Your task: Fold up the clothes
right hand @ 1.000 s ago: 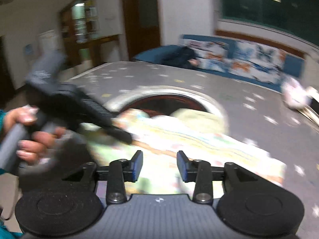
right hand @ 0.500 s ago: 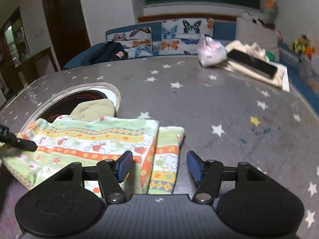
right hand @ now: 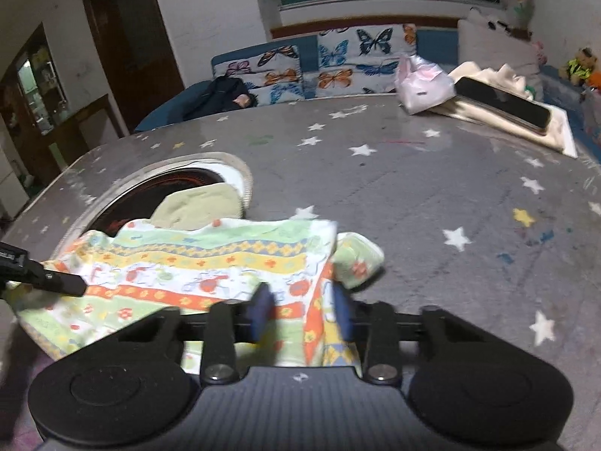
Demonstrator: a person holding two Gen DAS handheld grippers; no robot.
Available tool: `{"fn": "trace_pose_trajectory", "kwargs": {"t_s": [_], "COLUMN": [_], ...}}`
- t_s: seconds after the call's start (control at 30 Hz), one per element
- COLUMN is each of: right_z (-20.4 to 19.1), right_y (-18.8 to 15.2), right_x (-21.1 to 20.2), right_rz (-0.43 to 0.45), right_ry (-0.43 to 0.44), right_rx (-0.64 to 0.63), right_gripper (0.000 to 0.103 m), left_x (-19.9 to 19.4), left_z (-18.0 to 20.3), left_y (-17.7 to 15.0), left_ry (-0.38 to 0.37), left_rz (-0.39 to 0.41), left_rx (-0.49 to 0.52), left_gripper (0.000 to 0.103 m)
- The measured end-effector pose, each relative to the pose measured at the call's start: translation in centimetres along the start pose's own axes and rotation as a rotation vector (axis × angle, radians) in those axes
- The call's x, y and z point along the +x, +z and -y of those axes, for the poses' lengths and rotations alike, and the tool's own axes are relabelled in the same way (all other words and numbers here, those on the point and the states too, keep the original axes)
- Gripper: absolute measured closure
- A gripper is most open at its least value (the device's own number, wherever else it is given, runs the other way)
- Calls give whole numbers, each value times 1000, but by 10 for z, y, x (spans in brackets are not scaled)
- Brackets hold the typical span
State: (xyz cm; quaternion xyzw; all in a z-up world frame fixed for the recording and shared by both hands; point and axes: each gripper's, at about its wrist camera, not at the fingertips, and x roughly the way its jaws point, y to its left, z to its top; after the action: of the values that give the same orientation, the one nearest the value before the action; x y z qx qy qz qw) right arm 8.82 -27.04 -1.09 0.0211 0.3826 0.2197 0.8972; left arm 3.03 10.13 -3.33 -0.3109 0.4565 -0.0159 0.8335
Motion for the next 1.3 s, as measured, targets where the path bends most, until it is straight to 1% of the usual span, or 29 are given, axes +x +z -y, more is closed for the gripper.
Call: {"fn": "trace_pose_trajectory", "kwargs": {"t_s": [0.1,0.13,0.17,0.3,0.33,0.4,0.47,0.5,0.8,0.97,1.3], "right_z": [0,1,1,1,-1,-2,-2,-2,-19,-26,-23], "right_y": [1,0,1,0,0,1,1,2,12,19,33], "right_x": [0,0,1,4,4,3,0,-4,-41,-61,-94], "right_rz": [-1,-1,1,8,7,5,14,21,103,145,207], "right_ry": [9,8,7,2,1,7,20,27,63,65,21], "right_rx": [10,13,16,19,13,13,24,26,-25,-59,-98], "right_gripper": [80,79,77,74,76,87,92,92,94,94,94], "left_x": [-1,-2,-2,-3,-3,-5,-9,-11,-28,-35,-36], "left_z": [1,1,1,6,8,11,15,17,43,60,101], "left_y": [0,0,0,-2,-3,-4,-4,-3,0,-1,2], "left_ry": [1,1,2,20,25,32,36,36,27,18,17], "left_rz": [4,6,7,18,22,32,44,50,94,107,129], "left_rx": [3,4,7,40,49,69,88,99,199,247,354], "left_gripper": [85,85,85,85,85,85,85,85,85,85,85]}}
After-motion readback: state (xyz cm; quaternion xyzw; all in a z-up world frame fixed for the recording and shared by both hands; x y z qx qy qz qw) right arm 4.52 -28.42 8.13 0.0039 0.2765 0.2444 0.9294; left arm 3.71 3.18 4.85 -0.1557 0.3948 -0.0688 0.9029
